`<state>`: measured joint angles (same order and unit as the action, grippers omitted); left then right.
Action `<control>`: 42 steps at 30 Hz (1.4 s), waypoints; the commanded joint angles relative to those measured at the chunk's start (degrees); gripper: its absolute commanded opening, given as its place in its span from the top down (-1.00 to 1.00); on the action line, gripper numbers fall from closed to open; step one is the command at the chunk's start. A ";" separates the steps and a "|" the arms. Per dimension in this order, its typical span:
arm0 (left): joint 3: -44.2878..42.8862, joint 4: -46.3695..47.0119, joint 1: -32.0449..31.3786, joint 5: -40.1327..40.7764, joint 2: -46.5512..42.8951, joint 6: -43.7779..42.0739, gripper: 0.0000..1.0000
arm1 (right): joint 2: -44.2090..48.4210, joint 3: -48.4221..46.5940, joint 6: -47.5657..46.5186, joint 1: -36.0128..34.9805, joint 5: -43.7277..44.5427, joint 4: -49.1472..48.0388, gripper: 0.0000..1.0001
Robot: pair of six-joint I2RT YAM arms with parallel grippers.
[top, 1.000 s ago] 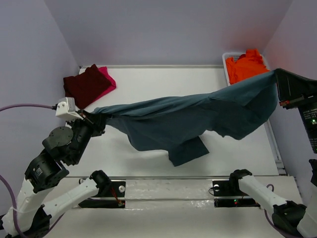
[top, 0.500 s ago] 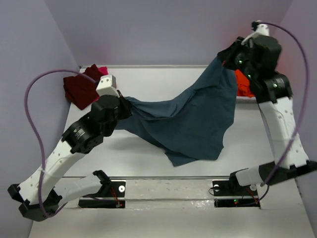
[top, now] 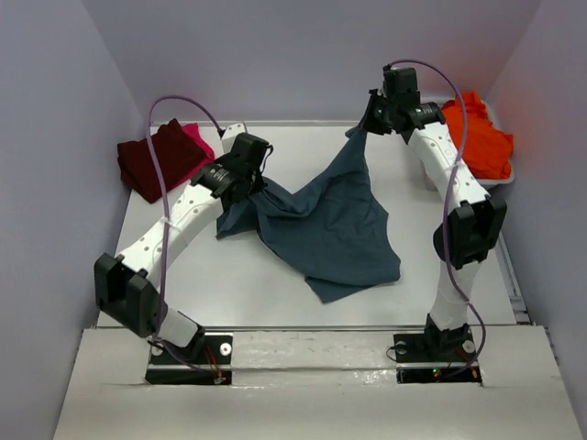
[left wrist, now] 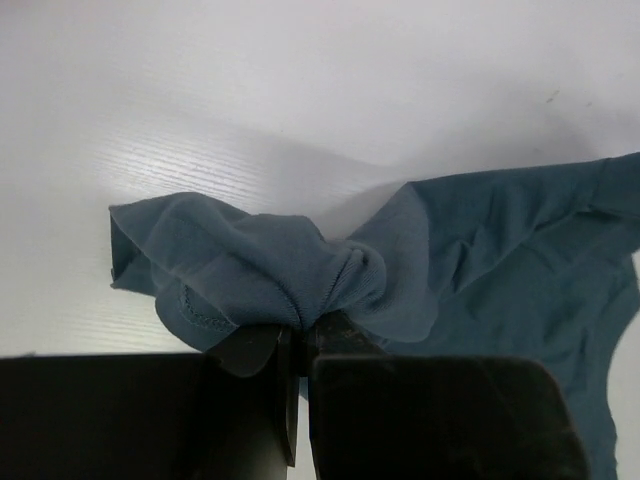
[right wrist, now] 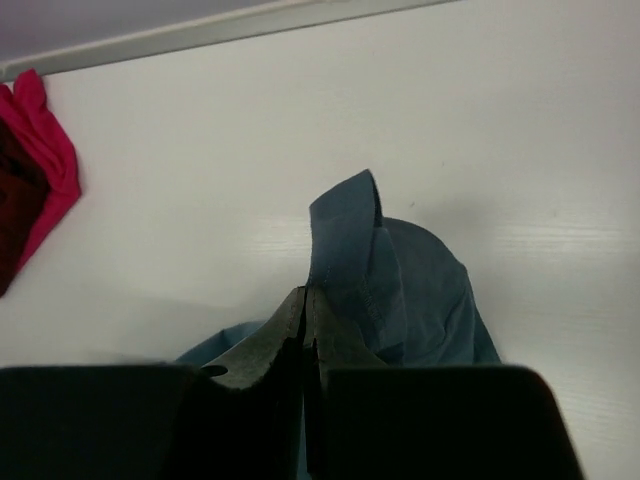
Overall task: Fold and stack the t-shirts
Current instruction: Flatten the tshirt out
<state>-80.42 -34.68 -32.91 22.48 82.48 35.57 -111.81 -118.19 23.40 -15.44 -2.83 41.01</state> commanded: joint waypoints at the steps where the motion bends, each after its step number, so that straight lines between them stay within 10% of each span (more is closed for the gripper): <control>1: -5.26 2.86 3.19 0.10 7.50 -1.12 0.89 | -8.07 -14.23 -1.86 -0.38 0.19 -0.86 0.86; 7: -13.61 2.68 7.50 1.16 20.06 -2.44 0.89 | -20.28 -27.70 -0.38 1.72 2.57 1.88 0.87; 20: -23.91 2.15 17.44 0.64 30.11 -3.58 0.88 | -23.45 -25.60 1.39 9.81 5.64 -1.55 0.86; 23: -22.76 4.35 18.66 -1.65 29.93 -4.90 -0.09 | -24.07 -26.30 0.86 9.82 3.98 -2.34 0.86; 26: -22.85 4.79 18.67 -2.09 30.28 -5.25 -0.55 | -25.21 -28.49 0.51 9.82 1.62 -1.55 0.80; 27: -23.02 4.88 18.67 -2.18 30.55 -5.34 -0.97 | -25.47 -28.76 0.42 9.82 0.73 -1.29 0.39; 29: -23.29 4.88 18.67 -2.35 30.55 -5.43 -0.98 | -24.69 -28.50 0.33 9.82 0.11 -1.03 -0.28; 33: -21.89 5.58 18.67 -2.70 28.62 -5.16 -0.98 | -21.53 -25.78 0.24 9.82 -2.52 -1.11 -0.88; 42: -8.54 3.30 17.62 -5.25 18.08 -3.50 -0.98 | -6.33 -6.47 2.88 4.47 -10.78 5.74 -0.52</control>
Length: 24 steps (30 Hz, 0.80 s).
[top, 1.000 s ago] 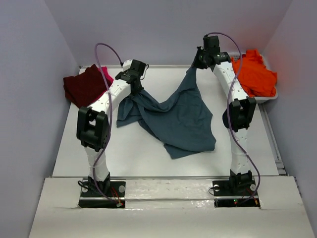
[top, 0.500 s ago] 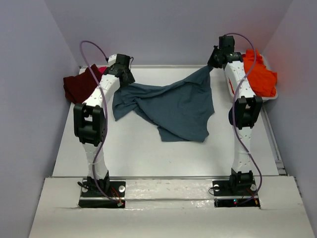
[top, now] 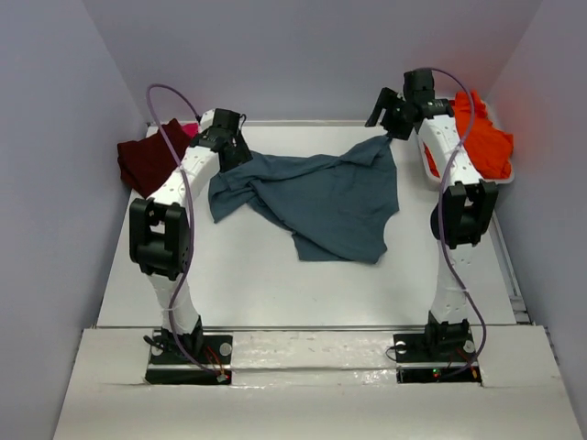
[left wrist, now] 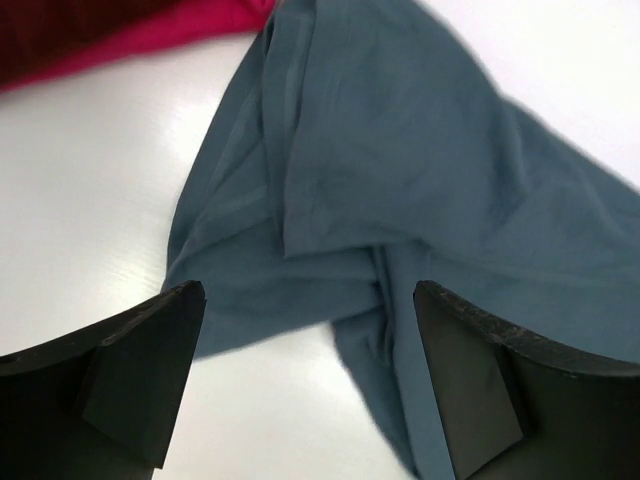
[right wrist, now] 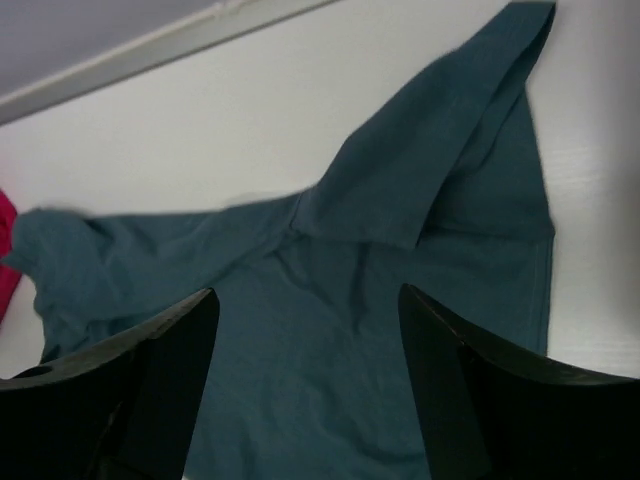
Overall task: Fold and stack the t-shirts
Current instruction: Flatten the tshirt out
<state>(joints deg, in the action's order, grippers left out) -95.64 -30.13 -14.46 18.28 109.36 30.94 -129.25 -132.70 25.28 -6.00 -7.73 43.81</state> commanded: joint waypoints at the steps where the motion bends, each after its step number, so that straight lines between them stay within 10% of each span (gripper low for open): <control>1: 8.26 -1.77 -0.83 -1.67 -10.73 1.49 -0.98 | 13.04 14.25 0.74 -6.20 -7.64 2.77 -0.43; 13: 28.65 0.68 -0.83 -7.11 -19.72 2.02 -0.97 | 28.52 45.83 -0.57 -21.40 -14.86 4.70 -0.23; 24: 30.86 4.47 3.20 -10.37 -15.32 1.32 -0.97 | 25.38 55.80 -0.76 -31.17 -15.74 1.80 -0.17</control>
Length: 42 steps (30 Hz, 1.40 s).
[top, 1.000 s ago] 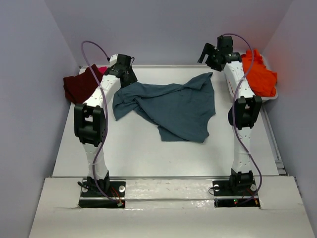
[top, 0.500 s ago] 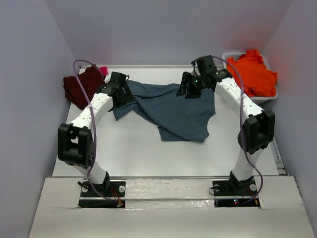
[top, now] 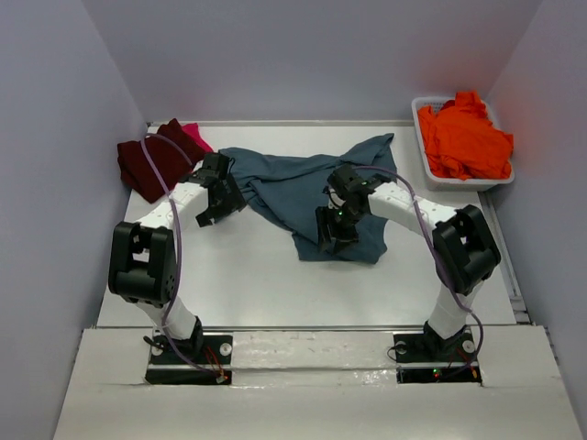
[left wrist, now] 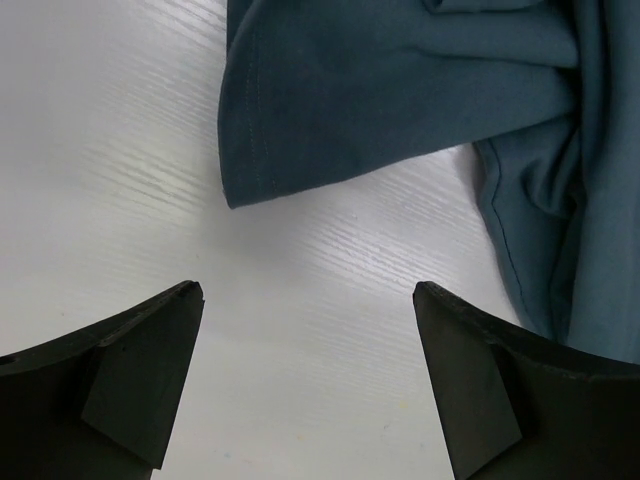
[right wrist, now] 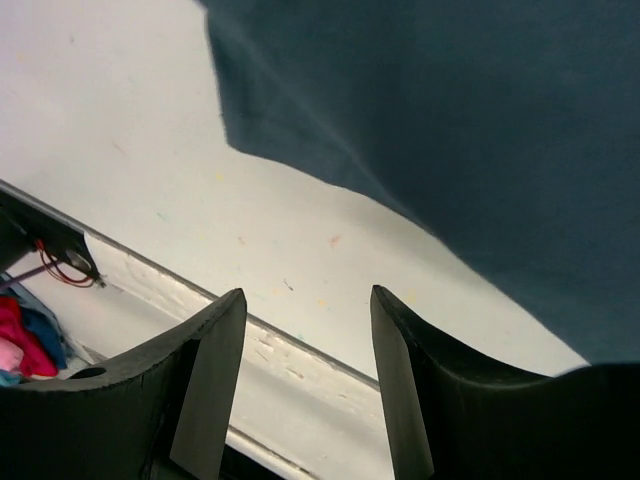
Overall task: Fold and stack the t-shirts
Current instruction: Flatten the tshirt out
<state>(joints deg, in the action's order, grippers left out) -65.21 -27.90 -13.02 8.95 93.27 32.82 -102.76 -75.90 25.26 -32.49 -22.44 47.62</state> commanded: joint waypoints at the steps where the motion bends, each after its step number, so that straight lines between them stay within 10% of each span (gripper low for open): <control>1: 0.09 2.41 1.77 -1.04 0.94 -0.74 -0.97 | -1.65 -1.35 -0.65 -6.34 -0.94 -2.09 -0.17; 31: -1.06 5.49 5.37 -4.47 4.81 -4.34 -0.96 | -21.43 -21.22 0.67 -15.93 14.43 0.28 -0.19; 42: -0.88 6.80 5.90 -3.50 6.66 -5.66 -0.90 | -20.73 -17.88 3.13 -15.94 18.04 0.99 0.48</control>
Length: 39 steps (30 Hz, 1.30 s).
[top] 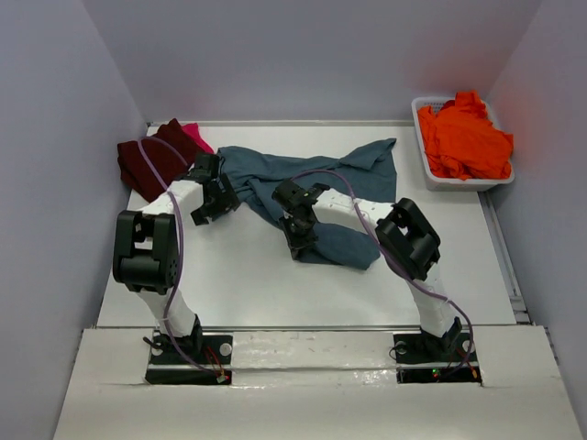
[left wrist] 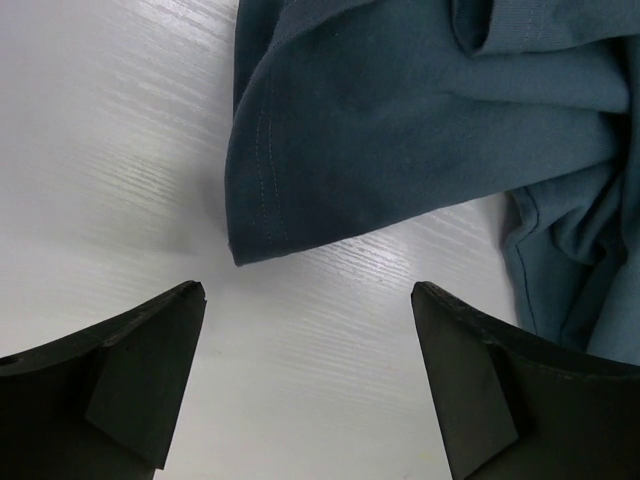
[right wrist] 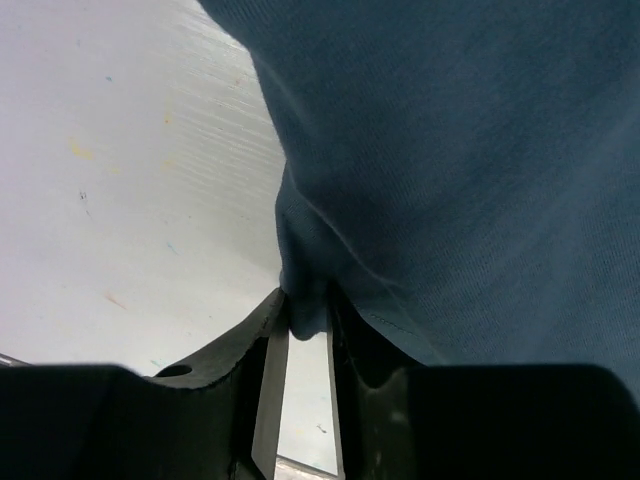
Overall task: Fold and stack the t-shirts
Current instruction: Flatten the tshirt out
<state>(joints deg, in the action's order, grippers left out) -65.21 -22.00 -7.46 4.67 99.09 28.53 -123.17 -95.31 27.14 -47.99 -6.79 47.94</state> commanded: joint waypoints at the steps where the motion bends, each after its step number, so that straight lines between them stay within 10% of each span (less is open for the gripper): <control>1: -0.88 1.34 0.35 0.96 1.10 -1.46 -0.88 | -0.14 1.70 1.34 -0.44 2.48 0.57 0.51; 21: -4.75 2.58 0.35 10.88 5.24 -2.17 -0.47 | 1.45 5.92 1.78 -0.44 3.18 -0.66 0.78; 33: -3.61 1.79 0.35 7.91 4.89 -2.52 0.87 | 2.85 6.36 1.52 -0.44 4.32 -0.22 0.86; 39: -2.55 1.17 0.35 5.80 1.64 -1.12 0.89 | 7.14 7.41 2.48 -0.44 5.47 0.92 0.86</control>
<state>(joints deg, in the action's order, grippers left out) -68.73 -19.53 -7.40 11.44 104.92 26.46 -120.01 -90.00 28.80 -47.99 -4.54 45.76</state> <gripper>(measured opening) 0.090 0.078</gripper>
